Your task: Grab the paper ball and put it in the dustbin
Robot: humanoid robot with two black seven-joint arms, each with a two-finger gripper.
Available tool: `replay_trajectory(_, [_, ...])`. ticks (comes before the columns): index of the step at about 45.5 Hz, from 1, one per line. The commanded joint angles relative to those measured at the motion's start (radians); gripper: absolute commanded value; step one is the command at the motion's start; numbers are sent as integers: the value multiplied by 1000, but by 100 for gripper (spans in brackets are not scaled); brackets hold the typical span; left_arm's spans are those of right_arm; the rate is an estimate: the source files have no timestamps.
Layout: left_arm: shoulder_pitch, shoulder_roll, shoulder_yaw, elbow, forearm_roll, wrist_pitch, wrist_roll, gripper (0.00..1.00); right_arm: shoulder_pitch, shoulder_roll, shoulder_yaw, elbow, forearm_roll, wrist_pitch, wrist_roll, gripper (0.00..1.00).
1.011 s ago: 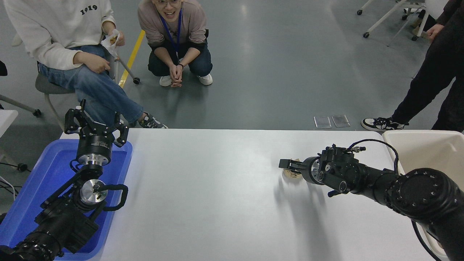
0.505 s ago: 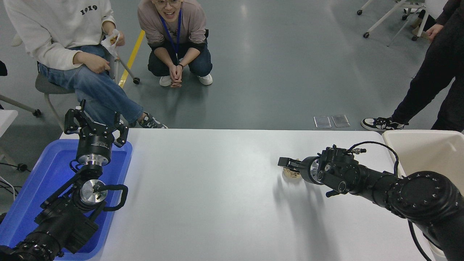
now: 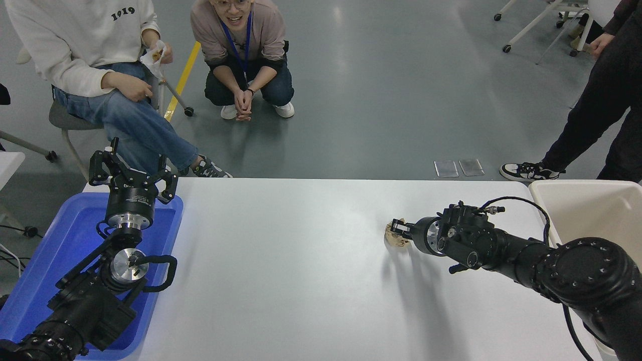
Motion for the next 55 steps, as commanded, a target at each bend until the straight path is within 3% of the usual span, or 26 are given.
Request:
replay_trajectory(1, [0,0,0,0,0,0,0,99,6,0,0,34,-34,7,0,0])
replay_trajectory(8, [-2,0,0,0,0,0,0,99,80,-12,-15,146,-52,17,5,0])
replay_trajectory(21, [0,0,0,0,2,0,0,99,435,-299,-161,479,-98,57,6,0])
replay_trajectory(30, [0,0,0,0,2,0,2,99,728,-414,-374,694,-117,86,11,0])
replay_trajectory(39, [2,2,0,0,2,0,2,99,1038,-439,-567,895,-141,177,51,0])
replay_trajectory(47, [2,2,0,0,2,0,2,99,1207,-454,-573,961,-141,353,51,0])
replay_trajectory(55, [2,2,0,0,2,0,2,99,1259,-448,-560,970,-141,405,49,0])
